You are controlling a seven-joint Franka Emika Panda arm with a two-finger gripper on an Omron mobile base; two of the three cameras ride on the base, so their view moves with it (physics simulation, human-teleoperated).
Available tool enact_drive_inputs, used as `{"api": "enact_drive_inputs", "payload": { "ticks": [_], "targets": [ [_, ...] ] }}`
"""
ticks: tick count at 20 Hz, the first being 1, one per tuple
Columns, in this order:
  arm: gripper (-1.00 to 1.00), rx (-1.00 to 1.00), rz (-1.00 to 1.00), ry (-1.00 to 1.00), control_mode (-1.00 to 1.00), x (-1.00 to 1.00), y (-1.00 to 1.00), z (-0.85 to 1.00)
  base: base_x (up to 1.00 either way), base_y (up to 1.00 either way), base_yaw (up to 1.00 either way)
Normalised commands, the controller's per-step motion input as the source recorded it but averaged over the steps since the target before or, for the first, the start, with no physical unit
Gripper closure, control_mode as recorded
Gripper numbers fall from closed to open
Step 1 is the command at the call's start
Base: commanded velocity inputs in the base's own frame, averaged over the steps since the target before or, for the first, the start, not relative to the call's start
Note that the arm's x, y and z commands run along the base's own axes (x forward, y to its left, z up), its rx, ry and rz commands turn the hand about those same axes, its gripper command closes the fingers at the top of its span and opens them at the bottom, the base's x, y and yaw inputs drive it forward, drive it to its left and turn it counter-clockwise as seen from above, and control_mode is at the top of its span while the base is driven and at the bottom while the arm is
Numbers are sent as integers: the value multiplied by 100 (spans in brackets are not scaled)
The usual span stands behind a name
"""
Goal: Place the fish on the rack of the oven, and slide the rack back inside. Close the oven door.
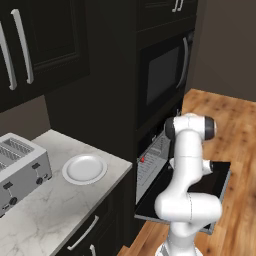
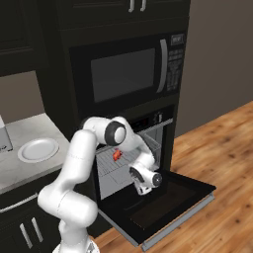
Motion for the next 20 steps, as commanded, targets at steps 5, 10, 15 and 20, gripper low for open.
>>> {"api": "enact_drive_inputs", "payload": {
  "ticks": [5, 10, 15, 20],
  "targets": [
    [-100, -3, -10, -8, -100, -65, -96, 91, 0, 0, 0],
    [-100, -3, -9, -6, -100, -56, -90, 94, 0, 0, 0],
    [-100, -9, -7, 0, -100, -43, -100, 36, 0, 0, 0],
    [-100, -7, -1, 0, -100, -20, -100, -1, 0, 0, 0]
  ]
}}
